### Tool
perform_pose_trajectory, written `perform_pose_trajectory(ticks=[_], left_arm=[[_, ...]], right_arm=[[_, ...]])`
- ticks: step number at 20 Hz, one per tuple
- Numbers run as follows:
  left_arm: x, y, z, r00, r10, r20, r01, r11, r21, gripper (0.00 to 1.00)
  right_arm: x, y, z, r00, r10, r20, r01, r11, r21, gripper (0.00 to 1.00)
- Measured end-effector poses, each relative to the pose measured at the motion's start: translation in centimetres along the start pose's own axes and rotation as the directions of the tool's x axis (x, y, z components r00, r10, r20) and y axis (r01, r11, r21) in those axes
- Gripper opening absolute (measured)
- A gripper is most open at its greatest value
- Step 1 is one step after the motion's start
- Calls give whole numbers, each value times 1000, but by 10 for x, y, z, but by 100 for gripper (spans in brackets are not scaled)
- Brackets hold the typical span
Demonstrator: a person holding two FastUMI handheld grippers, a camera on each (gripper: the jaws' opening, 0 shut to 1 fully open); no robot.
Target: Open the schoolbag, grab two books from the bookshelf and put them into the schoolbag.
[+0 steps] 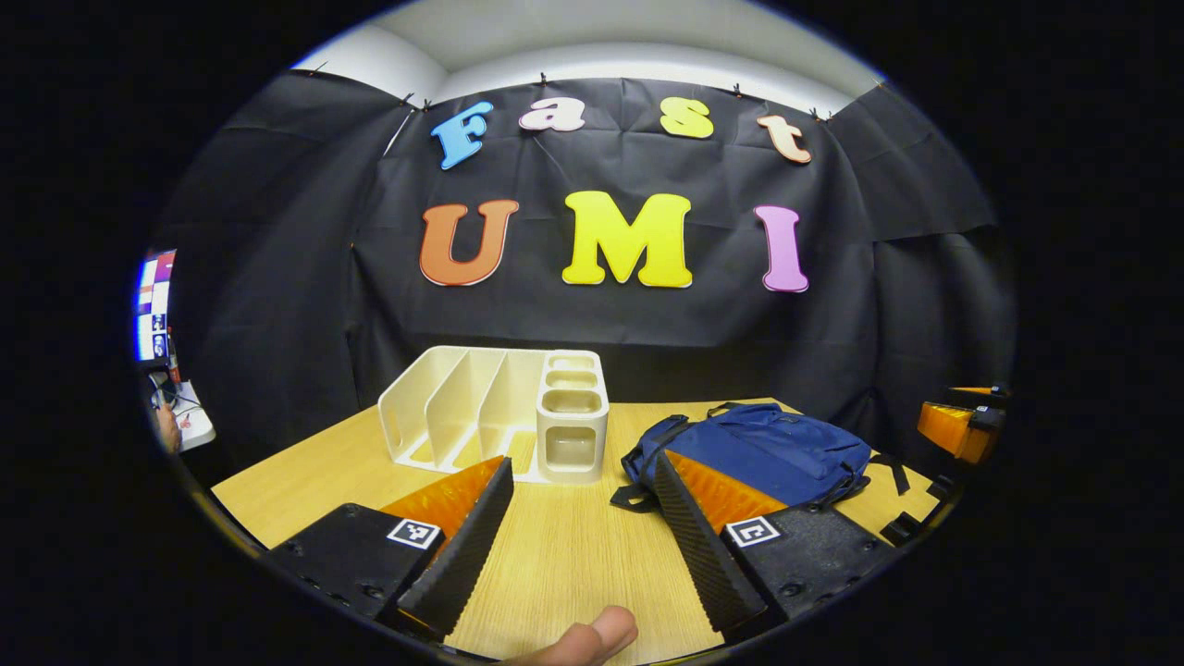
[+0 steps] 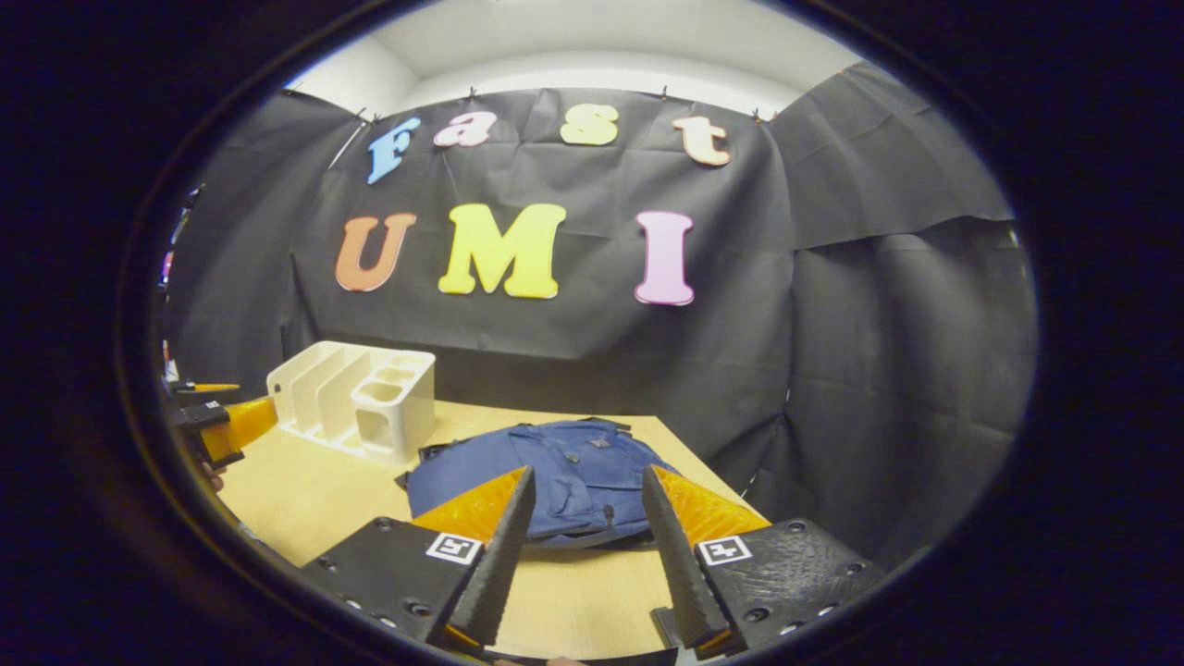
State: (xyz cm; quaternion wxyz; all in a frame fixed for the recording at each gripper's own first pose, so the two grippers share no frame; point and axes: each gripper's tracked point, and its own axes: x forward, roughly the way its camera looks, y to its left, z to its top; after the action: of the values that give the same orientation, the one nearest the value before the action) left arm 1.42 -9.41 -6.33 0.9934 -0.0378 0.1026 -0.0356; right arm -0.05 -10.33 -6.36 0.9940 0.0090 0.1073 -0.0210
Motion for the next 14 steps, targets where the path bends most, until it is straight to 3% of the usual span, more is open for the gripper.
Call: perform_pose_trajectory(ticks=[2,4,9,14], left_arm=[[-17,2,14,1000,-15,18,15,1000,5,96],[-34,13,30,999,-12,53,11,1000,22,96],[-53,34,47,997,18,81,-20,999,30,96],[-51,46,42,998,27,60,-28,1000,4,96]], right_arm=[[-21,4,5,999,33,10,-33,999,34,82],[-38,0,15,999,20,33,-22,999,38,98],[-50,-5,33,993,-9,119,6,1000,29,95],[-45,-5,18,997,16,75,-21,997,72,95]])
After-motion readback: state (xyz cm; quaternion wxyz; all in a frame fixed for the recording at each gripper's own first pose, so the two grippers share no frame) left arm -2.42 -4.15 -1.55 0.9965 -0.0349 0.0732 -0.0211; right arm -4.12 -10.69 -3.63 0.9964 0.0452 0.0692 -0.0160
